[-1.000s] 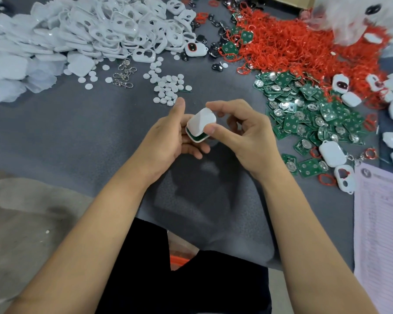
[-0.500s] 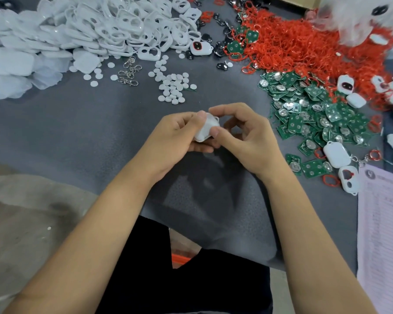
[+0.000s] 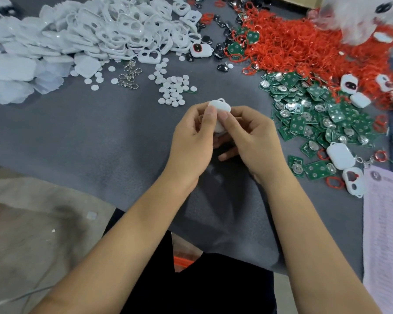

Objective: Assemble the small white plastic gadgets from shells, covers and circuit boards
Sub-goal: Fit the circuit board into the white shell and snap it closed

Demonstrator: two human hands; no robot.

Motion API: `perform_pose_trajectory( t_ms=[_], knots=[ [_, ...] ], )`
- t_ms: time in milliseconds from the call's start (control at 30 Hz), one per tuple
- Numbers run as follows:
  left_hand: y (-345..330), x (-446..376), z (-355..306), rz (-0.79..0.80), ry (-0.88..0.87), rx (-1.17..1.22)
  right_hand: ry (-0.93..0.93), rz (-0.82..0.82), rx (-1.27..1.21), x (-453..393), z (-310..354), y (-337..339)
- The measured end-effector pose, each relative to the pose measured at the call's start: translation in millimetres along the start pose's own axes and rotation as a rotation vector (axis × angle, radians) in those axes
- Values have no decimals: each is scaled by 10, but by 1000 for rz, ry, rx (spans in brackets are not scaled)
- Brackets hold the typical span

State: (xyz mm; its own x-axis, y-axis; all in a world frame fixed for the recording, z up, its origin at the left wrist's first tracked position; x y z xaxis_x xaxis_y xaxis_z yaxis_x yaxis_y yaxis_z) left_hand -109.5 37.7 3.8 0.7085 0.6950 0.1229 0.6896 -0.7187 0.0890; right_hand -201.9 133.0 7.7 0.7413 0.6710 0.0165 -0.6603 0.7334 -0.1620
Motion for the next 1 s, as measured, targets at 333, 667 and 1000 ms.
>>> perform_pose_trajectory(
  t_ms=[333, 667, 1000],
  knots=[
    [234, -210, -29, 184, -111, -240, 22, -5, 113, -28, 5, 65],
    [329, -271, 114, 160, -75, -80, -44, -17, -72, -52, -45, 10],
    [313, -196, 53, 287, -217, -196, -87, -77, -126, -90, -48, 51]
  ],
)
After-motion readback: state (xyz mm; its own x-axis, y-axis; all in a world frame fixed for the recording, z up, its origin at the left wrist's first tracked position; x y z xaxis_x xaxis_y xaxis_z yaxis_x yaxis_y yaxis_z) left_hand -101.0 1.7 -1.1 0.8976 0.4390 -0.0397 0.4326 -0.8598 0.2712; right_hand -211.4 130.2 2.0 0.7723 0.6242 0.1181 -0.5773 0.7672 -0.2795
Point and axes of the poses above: each hand's wrist, its own x-axis away from the middle knuckle, its own y-axis out of the back of the hand, z = x × y, the point moved 4 cm from there along -x, towards the middle knuckle, and after that the axes turned 13 degrees about -x, right-handed, at the moved point
